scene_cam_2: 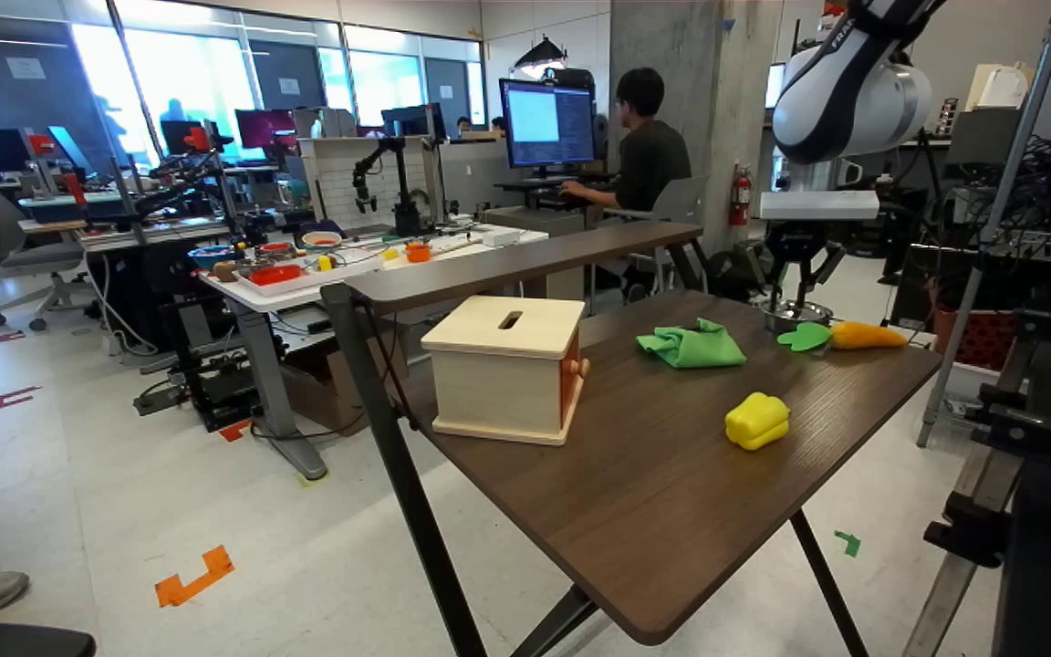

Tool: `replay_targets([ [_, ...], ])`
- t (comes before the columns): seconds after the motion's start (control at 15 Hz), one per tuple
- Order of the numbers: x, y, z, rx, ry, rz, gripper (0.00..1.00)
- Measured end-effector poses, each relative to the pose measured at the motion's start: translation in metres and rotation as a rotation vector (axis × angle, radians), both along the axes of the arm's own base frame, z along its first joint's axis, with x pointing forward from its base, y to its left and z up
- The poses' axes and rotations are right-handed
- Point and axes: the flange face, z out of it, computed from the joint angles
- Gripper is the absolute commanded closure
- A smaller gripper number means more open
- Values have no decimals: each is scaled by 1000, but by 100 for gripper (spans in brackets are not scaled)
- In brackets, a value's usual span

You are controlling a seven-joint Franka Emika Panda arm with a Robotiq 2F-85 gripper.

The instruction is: Put the lid of the pot on the table

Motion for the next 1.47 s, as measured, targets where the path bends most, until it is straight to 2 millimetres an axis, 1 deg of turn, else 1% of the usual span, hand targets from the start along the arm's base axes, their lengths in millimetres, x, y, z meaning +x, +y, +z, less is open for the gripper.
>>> replay_targets([
  [0.07, 1, 0, 1, -1, -5, 0, 100],
  [0.2, 1, -1, 1, -1, -6, -2, 95],
  [0.6, 0, -4, 3, 20, -21, -31, 95],
  [0.73, 2, -4, 12, 29, -46, -33, 95],
  [0.93, 2, 2, 36, 39, -88, -12, 95],
  [1.07, -1, 15, 53, 59, -100, 24, 95],
  [1.2, -7, 36, 64, 91, -102, 75, 95],
  [1.33, -16, 64, 66, 119, -87, 139, 95],
  [1.47, -27, 93, 62, 142, -60, 198, 95],
])
